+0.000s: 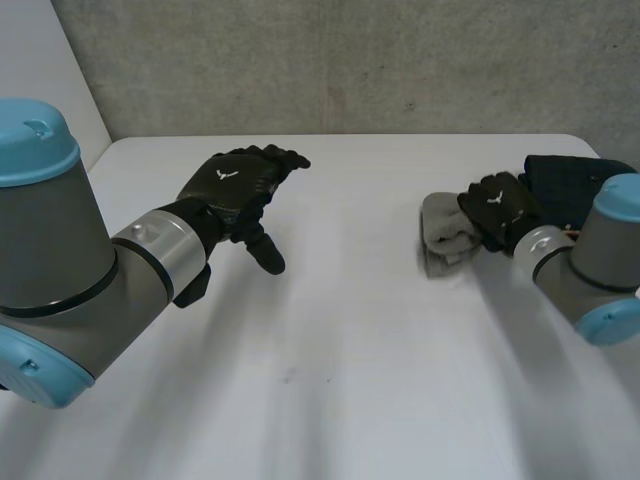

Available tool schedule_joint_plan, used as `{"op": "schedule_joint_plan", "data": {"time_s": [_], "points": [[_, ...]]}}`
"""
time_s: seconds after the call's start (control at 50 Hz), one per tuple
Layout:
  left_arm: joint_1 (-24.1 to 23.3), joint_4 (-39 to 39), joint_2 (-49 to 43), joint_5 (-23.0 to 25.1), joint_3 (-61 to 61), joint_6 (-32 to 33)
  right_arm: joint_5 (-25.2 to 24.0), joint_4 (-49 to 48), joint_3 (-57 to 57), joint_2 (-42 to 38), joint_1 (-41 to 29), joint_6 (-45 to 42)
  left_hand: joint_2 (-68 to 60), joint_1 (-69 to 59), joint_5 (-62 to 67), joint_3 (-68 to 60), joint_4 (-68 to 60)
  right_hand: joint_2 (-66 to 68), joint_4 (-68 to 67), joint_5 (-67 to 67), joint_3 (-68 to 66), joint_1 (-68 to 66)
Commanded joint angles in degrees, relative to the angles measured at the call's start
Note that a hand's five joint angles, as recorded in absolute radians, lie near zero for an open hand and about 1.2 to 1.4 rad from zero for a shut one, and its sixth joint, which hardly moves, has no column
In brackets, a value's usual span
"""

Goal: Fold the laundry.

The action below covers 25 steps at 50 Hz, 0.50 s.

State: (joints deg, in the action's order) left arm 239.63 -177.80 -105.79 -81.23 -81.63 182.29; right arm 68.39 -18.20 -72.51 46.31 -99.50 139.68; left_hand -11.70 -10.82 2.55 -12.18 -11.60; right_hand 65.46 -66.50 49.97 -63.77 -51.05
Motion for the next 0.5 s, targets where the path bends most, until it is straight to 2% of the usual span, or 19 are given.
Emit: {"op": "schedule_joint_plan", "data": {"time_s": [0.02,0.16,0.26,0.34,0.5], "points": [[-0.6,-1.1,0.0,0.2,-0.6,0.1,-7.7,-0.7,14.2,-2.6,3.5,1.3,0.3,-0.6,-1.2,0.8,0.2,14.5,-13.5,20.0,-16.2,-28.9],[-0.6,-1.7,-0.1,0.2,-0.9,0.1,-9.9,-0.9,32.6,-6.7,7.6,8.7,0.3,-0.6,-1.2,0.8,0.2,14.5,-13.5,20.0,-16.2,-28.9],[-0.6,-2.0,-0.1,0.2,-1.0,0.0,-13.4,-0.7,49.6,-14.2,12.5,18.4,0.1,-0.7,-1.0,0.6,0.0,14.5,-13.5,20.0,-16.2,-28.9],[-0.5,-2.1,-0.2,0.2,-1.3,0.0,-16.6,-0.3,57.0,-19.0,16.3,21.2,0.1,-0.7,-1.0,0.6,0.0,14.5,-13.5,20.0,-16.2,-28.9],[-0.6,-4.0,-0.7,0.1,-2.4,0.0,-23.1,-0.7,56.9,-25.0,22.1,21.7,0.0,-0.9,-0.8,0.5,-0.1,14.5,-13.5,20.0,-16.2,-28.9]]}}
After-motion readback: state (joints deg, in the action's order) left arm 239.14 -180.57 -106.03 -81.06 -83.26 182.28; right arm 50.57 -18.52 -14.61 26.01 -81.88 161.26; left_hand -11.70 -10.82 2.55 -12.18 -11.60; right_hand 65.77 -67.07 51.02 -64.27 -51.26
